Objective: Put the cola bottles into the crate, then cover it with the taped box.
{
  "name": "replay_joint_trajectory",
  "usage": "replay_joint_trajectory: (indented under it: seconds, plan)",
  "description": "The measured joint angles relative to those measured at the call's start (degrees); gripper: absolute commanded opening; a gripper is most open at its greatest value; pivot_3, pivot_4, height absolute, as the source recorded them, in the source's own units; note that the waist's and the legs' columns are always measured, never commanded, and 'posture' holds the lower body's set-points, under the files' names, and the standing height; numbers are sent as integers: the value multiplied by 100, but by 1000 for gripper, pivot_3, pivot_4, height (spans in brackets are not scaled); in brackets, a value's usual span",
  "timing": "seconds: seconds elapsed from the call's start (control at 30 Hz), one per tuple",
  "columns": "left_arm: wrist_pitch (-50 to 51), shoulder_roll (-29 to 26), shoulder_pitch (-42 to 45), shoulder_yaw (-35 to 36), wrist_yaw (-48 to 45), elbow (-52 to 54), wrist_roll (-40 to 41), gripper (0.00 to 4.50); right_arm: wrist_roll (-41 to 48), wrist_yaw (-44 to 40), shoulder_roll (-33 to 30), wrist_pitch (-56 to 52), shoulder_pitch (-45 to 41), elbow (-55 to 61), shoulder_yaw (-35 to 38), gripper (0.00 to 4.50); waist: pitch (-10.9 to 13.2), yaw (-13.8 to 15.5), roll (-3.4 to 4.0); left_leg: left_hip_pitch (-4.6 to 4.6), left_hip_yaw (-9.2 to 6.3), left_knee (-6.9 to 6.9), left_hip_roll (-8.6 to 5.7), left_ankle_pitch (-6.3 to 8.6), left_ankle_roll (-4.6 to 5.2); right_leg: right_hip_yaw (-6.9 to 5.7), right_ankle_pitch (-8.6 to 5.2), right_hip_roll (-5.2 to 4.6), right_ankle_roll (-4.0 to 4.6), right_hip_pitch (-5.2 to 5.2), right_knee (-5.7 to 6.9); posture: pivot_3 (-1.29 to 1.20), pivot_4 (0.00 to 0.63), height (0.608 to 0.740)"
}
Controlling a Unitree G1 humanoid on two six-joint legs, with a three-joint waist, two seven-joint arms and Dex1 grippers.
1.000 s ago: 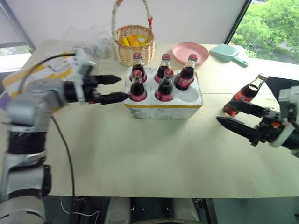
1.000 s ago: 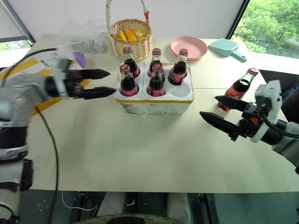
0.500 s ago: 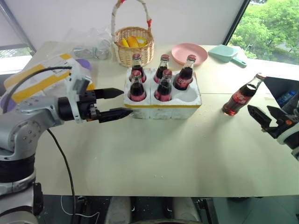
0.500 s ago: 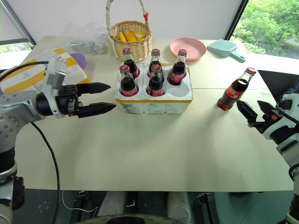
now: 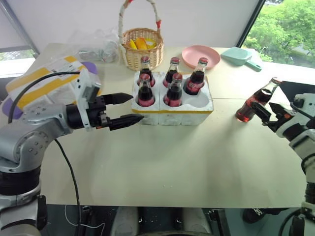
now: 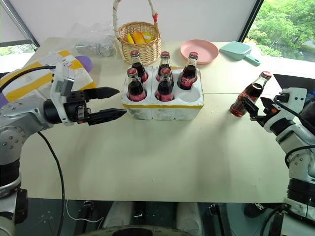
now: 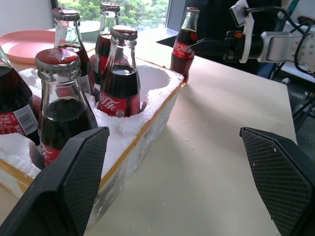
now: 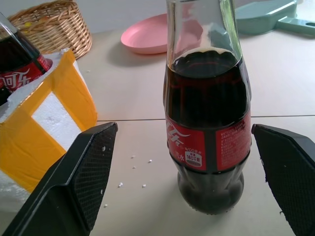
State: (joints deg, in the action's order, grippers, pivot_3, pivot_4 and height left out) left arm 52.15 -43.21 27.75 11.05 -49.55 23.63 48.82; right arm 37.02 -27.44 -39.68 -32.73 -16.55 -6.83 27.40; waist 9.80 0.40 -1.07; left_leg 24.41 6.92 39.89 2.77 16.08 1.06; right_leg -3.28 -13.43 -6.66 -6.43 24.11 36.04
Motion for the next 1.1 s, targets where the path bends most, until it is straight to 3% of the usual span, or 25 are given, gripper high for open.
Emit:
replay_joint_trajectory:
  seconds: [0.3,0.4,0.47,0.5,0.73,0.93,1.1]
  plan:
    - [-35,0,33,-117,12,0,4,4448,-498,-125,214,647,-683,-1246,-205,4500,2,-21,5,0,24,-1,2,-15,-26,1,1,0,-1,2,0,0,150,740]
    - [-37,-1,81,-128,8,0,4,4500,-572,-194,260,853,-754,-1382,-205,3736,3,-19,7,0,24,-3,2,-16,-27,0,1,0,-1,3,0,0,150,740]
    - [-41,-1,115,-129,7,0,4,4500,-641,-214,262,991,-758,-1384,-198,2665,4,-19,7,0,25,-3,2,-16,-27,0,1,0,-1,3,0,0,150,740]
    - [-46,-4,115,-128,6,0,4,4500,-657,-209,258,1003,-757,-1393,-174,2578,3,-22,7,0,25,-3,2,-16,-27,0,1,0,-1,3,0,0,150,740]
    - [-98,-3,120,-151,-1,-1,-1,4500,-705,-246,310,1121,-544,-1118,-186,2580,5,-29,9,0,26,-6,3,-19,-32,1,0,0,-1,7,0,0,150,740]
    - [-142,-4,127,-232,-10,-7,-3,4500,-467,-312,391,787,-235,-31,-210,2580,34,-62,59,4,34,-9,3,-19,-32,5,1,-2,-2,19,2,0,150,740]
    - [-156,-4,133,-260,-17,-23,-7,4500,156,-181,362,144,-899,987,-212,2580,49,-153,84,3,40,-25,6,-23,-39,9,2,-1,-3,34,6,0,150,740]
